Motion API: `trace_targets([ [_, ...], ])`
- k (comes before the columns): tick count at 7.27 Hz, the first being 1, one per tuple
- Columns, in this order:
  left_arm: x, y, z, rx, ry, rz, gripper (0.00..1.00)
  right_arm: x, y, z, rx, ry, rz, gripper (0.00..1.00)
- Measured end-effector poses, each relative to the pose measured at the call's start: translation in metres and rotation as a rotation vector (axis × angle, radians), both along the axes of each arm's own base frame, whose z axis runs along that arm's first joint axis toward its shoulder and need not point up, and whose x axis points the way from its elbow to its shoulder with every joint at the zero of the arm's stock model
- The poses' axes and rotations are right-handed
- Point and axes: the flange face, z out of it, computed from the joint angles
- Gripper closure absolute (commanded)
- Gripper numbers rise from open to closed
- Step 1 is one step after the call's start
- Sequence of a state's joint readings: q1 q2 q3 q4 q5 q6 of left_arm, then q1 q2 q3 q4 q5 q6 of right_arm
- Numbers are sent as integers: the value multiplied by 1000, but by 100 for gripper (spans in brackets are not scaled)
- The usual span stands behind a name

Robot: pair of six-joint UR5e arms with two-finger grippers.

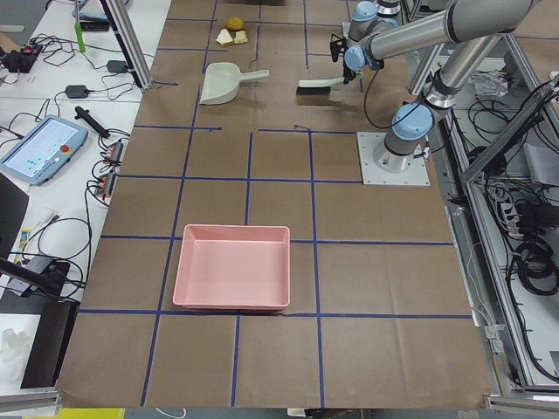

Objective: Sweep and dump trash in nearest bin
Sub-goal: 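Lift the brush with the left gripper while the right gripper reaches toward the dustpan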

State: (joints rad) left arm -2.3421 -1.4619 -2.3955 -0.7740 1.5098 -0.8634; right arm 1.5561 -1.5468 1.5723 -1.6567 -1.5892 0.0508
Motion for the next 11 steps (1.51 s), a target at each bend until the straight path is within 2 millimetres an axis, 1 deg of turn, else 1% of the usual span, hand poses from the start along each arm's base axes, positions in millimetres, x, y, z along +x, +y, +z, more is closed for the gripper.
trace_targets([
  [1, 1, -1, 10, -12, 9, 3, 98, 0, 0, 0, 0, 0, 0, 0],
  [2, 5, -6, 24, -26, 11, 12, 98, 0, 0, 0, 0, 0, 0, 0],
  [3, 14, -15, 38, -41, 2, 23, 98, 0, 0, 0, 0, 0, 0, 0],
  [4, 25, -29, 50, -52, -11, 15, 98, 0, 0, 0, 0, 0, 0, 0],
  [7, 70, -74, 89, -34, -54, -20, 98, 1, -2, 0, -4, -1, 0, 0],
  [9, 103, -103, 104, -26, -65, -17, 97, 3, -1, 1, -4, -1, 0, 0],
  [11, 142, -131, 117, -6, -74, -38, 97, 14, 0, -2, 4, -3, 15, 0],
])
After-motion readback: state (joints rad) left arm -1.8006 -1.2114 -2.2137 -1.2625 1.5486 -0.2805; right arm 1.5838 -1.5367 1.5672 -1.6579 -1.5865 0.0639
